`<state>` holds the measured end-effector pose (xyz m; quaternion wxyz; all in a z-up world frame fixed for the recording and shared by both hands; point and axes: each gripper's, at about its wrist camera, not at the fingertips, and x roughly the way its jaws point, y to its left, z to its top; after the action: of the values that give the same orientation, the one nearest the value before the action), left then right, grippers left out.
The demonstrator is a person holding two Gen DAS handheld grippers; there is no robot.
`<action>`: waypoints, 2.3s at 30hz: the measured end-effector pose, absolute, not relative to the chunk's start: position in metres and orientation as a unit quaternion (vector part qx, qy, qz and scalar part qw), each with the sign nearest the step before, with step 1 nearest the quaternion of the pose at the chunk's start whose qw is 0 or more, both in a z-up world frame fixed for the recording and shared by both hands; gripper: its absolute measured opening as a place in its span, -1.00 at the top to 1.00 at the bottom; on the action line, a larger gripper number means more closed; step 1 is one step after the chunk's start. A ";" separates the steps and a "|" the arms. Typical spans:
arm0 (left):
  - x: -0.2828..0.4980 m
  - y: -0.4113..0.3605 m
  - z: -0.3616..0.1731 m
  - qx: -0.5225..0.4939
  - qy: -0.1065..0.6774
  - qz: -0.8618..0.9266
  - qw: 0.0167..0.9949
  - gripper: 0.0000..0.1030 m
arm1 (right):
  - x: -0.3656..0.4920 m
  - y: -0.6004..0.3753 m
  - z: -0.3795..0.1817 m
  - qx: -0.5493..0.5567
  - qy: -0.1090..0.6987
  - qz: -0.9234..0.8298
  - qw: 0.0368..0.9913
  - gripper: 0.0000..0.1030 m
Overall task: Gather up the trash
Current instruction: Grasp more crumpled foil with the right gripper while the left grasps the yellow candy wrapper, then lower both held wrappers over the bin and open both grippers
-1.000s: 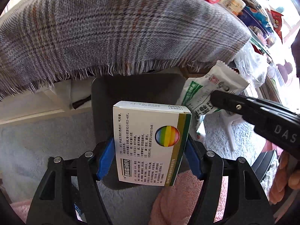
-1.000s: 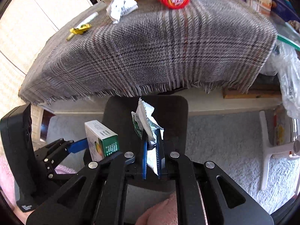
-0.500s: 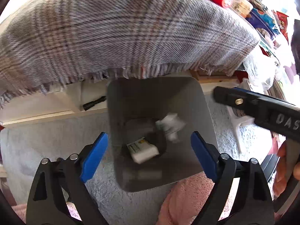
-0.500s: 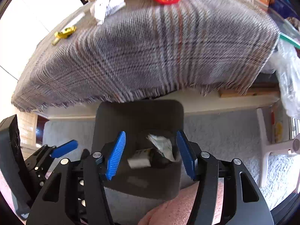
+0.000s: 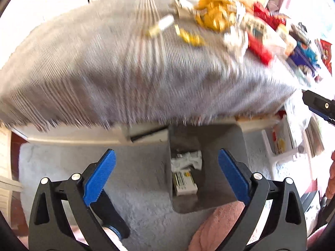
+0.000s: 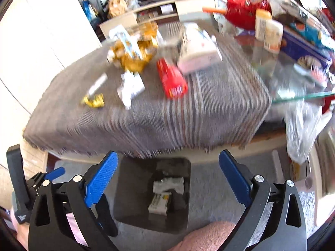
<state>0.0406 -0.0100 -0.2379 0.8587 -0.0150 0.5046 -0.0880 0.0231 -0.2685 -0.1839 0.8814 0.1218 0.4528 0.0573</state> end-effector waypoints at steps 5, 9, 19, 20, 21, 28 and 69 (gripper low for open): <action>0.063 -0.003 -0.202 -0.002 0.476 -0.087 0.875 -0.80 | 0.049 -0.265 -0.159 0.127 0.431 0.069 0.891 -0.90; 0.080 -0.006 -0.180 0.014 0.458 -0.084 0.885 -0.80 | 0.070 -0.257 -0.149 0.134 0.425 0.079 0.892 -0.90; 0.126 -0.020 -0.155 0.021 0.438 -0.093 0.894 -0.79 | 0.116 -0.237 -0.145 0.166 0.433 0.100 0.880 -0.69; 0.131 -0.022 -0.156 0.023 0.440 -0.095 0.893 -0.79 | 0.122 -0.235 -0.148 0.176 0.440 0.108 0.874 -0.63; 0.136 -0.023 -0.158 0.023 0.442 -0.097 0.891 -0.76 | 0.127 -0.234 -0.151 0.183 0.446 0.115 0.869 -0.50; 0.160 -0.036 -0.178 0.025 0.466 -0.128 0.875 -0.32 | 0.157 -0.214 -0.175 0.168 0.490 0.116 0.848 -0.08; 0.085 -0.071 -0.208 0.039 0.478 -0.176 0.859 0.83 | 0.057 -0.248 -0.185 0.144 0.481 0.096 0.860 0.70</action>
<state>0.0854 -0.0710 -0.2077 0.8594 0.0389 0.4784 -0.1763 0.0566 -0.2483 -0.1855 0.8598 0.1440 0.4805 0.0959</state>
